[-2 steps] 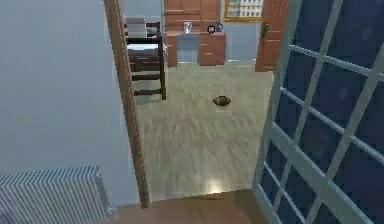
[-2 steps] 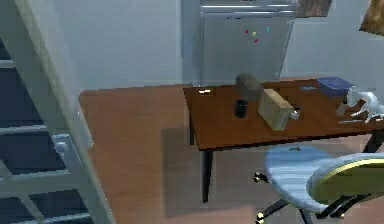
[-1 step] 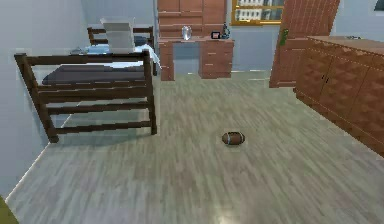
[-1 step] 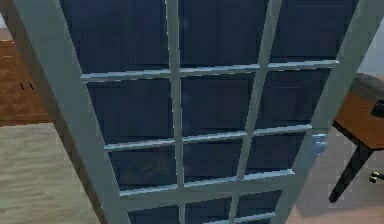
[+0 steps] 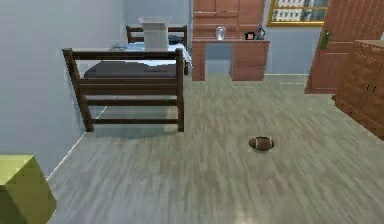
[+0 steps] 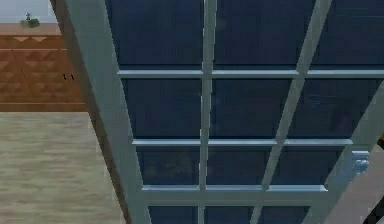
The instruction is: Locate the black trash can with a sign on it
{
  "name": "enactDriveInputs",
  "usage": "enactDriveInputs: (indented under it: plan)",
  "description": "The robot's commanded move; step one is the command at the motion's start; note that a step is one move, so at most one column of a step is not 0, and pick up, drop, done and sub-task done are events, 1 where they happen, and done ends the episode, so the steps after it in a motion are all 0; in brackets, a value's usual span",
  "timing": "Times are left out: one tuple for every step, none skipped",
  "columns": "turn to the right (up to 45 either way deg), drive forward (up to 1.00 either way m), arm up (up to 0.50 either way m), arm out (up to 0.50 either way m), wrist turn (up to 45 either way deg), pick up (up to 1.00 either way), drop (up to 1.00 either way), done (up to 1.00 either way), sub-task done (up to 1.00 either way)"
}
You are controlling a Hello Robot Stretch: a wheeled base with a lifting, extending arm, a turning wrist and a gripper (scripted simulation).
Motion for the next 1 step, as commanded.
enactDriveInputs:
  plan:
    - [0.0, 0.30, 0.00, 0.00, 0.0, 0.00, 0.00, 0.00, 0.00]
